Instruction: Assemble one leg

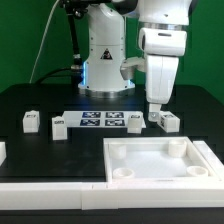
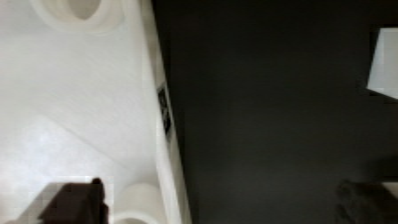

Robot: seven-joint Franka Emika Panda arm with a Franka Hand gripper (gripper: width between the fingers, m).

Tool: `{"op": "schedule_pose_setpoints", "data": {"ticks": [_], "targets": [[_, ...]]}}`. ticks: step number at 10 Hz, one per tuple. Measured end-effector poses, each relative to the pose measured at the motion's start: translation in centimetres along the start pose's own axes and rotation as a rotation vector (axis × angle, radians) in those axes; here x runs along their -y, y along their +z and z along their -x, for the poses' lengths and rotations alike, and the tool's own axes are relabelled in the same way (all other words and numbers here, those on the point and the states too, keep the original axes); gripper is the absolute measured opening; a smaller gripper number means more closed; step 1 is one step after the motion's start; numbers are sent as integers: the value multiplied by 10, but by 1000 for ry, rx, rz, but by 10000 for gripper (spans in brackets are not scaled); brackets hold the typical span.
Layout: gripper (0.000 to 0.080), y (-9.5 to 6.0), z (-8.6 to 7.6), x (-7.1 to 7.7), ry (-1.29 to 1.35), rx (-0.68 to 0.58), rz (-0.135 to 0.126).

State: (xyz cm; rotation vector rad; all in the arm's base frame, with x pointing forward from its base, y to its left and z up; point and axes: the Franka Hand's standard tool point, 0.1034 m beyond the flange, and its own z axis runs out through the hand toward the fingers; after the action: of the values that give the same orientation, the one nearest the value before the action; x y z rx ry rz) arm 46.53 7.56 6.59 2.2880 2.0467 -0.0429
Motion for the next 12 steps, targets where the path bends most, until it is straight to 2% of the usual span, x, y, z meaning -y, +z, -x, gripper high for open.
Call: {"op": "schedule_pose_setpoints", "data": {"ticks": [2, 4, 6, 9, 10, 12], "targets": [[649, 1, 0, 0, 23, -1, -2], [649, 1, -1, 2, 239, -6, -7], [649, 6, -8, 24, 624, 0, -37], [649, 10, -31, 45, 1030, 10, -75], [649, 12, -37, 52, 1058, 16, -86], [649, 12, -39, 53, 1037, 24, -91]]}}
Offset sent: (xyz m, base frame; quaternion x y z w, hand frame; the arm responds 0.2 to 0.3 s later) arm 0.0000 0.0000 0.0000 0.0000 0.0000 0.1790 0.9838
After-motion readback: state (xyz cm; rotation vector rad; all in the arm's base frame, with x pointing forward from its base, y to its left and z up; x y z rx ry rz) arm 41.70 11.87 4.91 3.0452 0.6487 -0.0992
